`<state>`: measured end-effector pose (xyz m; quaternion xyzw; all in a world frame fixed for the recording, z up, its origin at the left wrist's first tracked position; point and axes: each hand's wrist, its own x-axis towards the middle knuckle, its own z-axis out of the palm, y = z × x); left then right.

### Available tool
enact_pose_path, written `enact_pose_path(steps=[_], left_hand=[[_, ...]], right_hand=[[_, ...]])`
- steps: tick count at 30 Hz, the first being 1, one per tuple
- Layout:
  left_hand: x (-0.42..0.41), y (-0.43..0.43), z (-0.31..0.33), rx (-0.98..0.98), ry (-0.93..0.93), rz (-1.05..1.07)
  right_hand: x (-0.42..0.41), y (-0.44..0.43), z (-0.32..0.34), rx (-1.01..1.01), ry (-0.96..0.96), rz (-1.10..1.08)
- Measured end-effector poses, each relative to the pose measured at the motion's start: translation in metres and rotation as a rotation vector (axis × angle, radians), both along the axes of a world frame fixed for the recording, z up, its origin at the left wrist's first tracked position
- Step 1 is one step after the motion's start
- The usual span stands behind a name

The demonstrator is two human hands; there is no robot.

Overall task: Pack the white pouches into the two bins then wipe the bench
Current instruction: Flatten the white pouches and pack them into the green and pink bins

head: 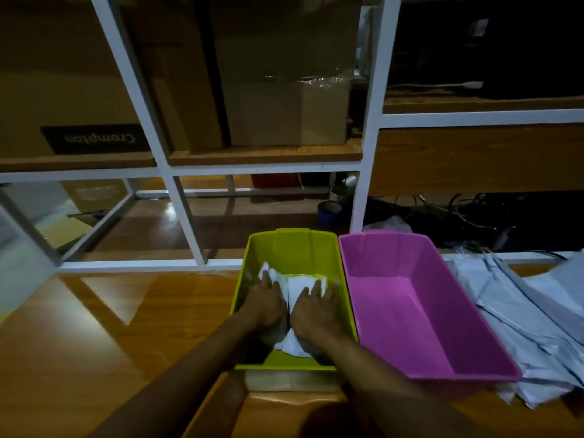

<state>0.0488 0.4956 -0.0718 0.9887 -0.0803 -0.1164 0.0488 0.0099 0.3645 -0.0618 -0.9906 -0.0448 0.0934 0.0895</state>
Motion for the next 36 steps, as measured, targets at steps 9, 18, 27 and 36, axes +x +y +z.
enact_pose_path(steps=[9, 18, 27, 36], left_hand=[[0.012, 0.012, -0.034, 0.332, 0.064, -0.220], [0.020, 0.007, 0.001, 0.320, 0.246, -0.203], [-0.047, -0.018, 0.089, -0.418, -0.356, -0.099], [-0.103, -0.176, 0.075, -0.756, -0.583, -0.222]], right_hand=[[0.023, -0.019, -0.038, -0.152, 0.383, 0.187], [0.033, -0.021, -0.017, -0.149, 0.305, 0.265], [-0.036, -0.083, 0.065, 0.396, -0.365, 0.136], [-0.116, -0.224, 0.053, 0.471, -0.657, -0.176]])
